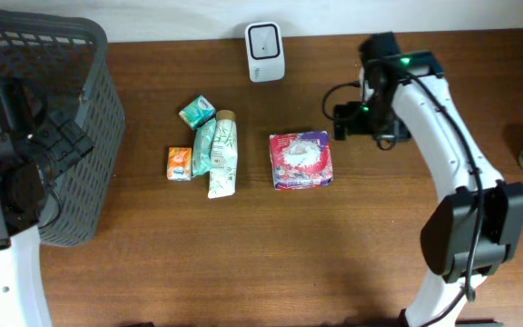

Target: Scan the item barcode

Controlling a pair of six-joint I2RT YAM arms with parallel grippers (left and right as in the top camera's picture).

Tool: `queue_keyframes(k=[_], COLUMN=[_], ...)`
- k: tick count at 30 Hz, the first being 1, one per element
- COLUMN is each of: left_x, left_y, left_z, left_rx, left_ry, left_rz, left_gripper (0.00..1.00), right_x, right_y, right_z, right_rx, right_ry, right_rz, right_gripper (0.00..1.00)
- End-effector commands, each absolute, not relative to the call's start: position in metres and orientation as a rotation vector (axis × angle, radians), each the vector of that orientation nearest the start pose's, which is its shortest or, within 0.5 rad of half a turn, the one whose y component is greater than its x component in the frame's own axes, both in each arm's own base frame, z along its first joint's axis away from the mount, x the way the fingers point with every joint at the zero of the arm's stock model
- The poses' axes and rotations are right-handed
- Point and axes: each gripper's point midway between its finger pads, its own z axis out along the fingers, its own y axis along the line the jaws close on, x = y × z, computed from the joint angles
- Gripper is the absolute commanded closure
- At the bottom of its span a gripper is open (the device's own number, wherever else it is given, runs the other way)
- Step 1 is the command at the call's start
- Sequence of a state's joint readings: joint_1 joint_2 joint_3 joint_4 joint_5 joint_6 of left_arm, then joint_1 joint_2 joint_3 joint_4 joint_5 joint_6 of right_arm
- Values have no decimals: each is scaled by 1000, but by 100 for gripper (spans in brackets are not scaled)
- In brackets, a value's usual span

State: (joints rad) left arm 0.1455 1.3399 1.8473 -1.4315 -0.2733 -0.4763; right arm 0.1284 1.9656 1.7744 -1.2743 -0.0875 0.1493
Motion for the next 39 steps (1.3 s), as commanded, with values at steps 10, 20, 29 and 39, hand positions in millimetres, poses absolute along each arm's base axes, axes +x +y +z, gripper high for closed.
queue_keyframes(k=[10, 20, 29, 39], left_x=[276, 276, 276, 276], left_y=[89, 89, 89, 89], left_z=[354, 354, 354, 354], left_rx=[-875, -875, -875, -875], left_ry=[2287, 2287, 2287, 2287], left_rz=[193, 193, 193, 193], left_gripper=[1, 1, 1, 1], right_x=[352, 427, 570, 605], right_y=[153, 184, 198, 263], right_z=[24, 122, 199, 145], right_rx=[-31, 112, 362, 322], right_ry=[2856, 2639, 2078, 1987], right_rz=[1233, 1428, 1191, 1306], right_gripper=[30, 96, 96, 96])
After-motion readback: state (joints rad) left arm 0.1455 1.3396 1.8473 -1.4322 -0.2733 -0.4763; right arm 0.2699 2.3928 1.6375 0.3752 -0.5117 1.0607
